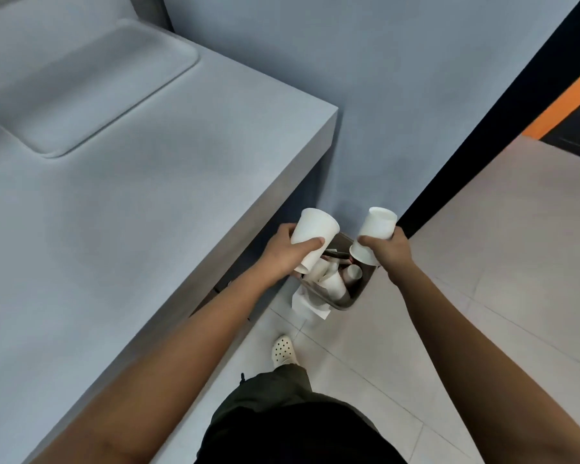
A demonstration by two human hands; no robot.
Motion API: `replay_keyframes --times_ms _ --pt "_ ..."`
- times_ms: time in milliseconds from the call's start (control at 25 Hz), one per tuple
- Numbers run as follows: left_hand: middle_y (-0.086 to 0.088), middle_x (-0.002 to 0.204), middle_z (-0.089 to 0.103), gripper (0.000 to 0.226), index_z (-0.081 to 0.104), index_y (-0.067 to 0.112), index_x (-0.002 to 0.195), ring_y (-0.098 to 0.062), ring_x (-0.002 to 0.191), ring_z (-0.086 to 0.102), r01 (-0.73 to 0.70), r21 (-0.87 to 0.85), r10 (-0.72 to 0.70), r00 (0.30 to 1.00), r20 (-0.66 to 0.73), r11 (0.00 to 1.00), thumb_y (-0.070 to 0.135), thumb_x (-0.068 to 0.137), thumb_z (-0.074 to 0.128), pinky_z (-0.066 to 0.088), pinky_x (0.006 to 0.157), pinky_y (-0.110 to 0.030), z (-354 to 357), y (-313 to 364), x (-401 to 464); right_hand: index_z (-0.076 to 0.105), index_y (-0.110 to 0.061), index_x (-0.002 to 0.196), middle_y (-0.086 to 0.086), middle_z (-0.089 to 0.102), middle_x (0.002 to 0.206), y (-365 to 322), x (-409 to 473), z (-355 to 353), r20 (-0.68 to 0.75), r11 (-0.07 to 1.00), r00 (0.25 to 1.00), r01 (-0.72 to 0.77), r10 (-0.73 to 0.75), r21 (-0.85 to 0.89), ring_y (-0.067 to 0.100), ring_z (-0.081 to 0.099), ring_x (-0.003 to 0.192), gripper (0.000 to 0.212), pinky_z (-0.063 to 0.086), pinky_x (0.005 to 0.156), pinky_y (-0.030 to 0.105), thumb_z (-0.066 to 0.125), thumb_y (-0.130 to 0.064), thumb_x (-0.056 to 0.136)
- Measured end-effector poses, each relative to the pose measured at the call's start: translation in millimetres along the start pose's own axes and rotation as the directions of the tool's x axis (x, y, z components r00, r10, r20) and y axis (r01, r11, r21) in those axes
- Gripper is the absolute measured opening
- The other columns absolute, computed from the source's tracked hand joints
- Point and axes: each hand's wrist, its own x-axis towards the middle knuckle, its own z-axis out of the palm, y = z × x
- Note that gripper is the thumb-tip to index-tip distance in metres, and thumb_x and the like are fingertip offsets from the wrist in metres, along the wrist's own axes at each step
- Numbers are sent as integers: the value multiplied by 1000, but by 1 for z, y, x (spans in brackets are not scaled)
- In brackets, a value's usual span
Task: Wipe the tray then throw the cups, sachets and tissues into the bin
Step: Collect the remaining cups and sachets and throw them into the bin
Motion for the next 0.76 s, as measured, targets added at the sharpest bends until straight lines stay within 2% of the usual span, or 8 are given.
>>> replay_keyframes --times_ms 160,320,440,520,640,760 --pt "-6 127 48 65 33 14 138 -25 106 55 154 32 -155 987 27 987 24 82 66 55 59 -29 14 -7 61 45 -3 123 11 55 113 17 50 5 17 994 994 -111 111 -6 26 53 96 62 45 76 35 76 -15 71" --pt "-8 129 49 67 31 16 141 -24 102 56 281 18 -281 958 51 960 24 82 64 53 69 -32 26 -26 93 48 -3 122 17 59 117 43 86 16 70 977 977 -197 203 -86 31 58 101 63 51 81 40 77 -18 69" --pt "-7 128 48 64 30 16 140 -22 98 54 372 -30 -372 928 21 928 24 85 62 51 66 -30 40 -42 104 43 -4 127 15 55 120 60 107 24 158 950 945 -259 287 -177 28 52 97 66 49 79 39 76 -21 72" --pt "-7 129 46 64 30 18 141 -22 98 51 429 -74 -432 902 -19 900 24 86 61 51 64 -29 49 -57 110 43 -6 128 13 54 121 69 117 30 233 937 928 -226 290 -265 26 51 98 66 48 83 41 76 -21 73" --pt "-9 136 44 66 29 22 142 -27 110 50 503 -125 -514 855 -76 855 27 85 62 55 77 -38 70 -81 115 44 -9 129 10 56 122 80 126 38 343 918 907 -103 246 -384 29 54 111 70 48 92 41 78 -16 69" --pt "-10 140 41 71 23 23 145 -33 120 47 546 -186 -572 810 -129 817 26 86 62 54 86 -44 100 -95 122 44 -11 128 10 59 121 92 141 44 393 887 899 12 193 -462 29 56 111 73 49 90 39 79 -18 65"
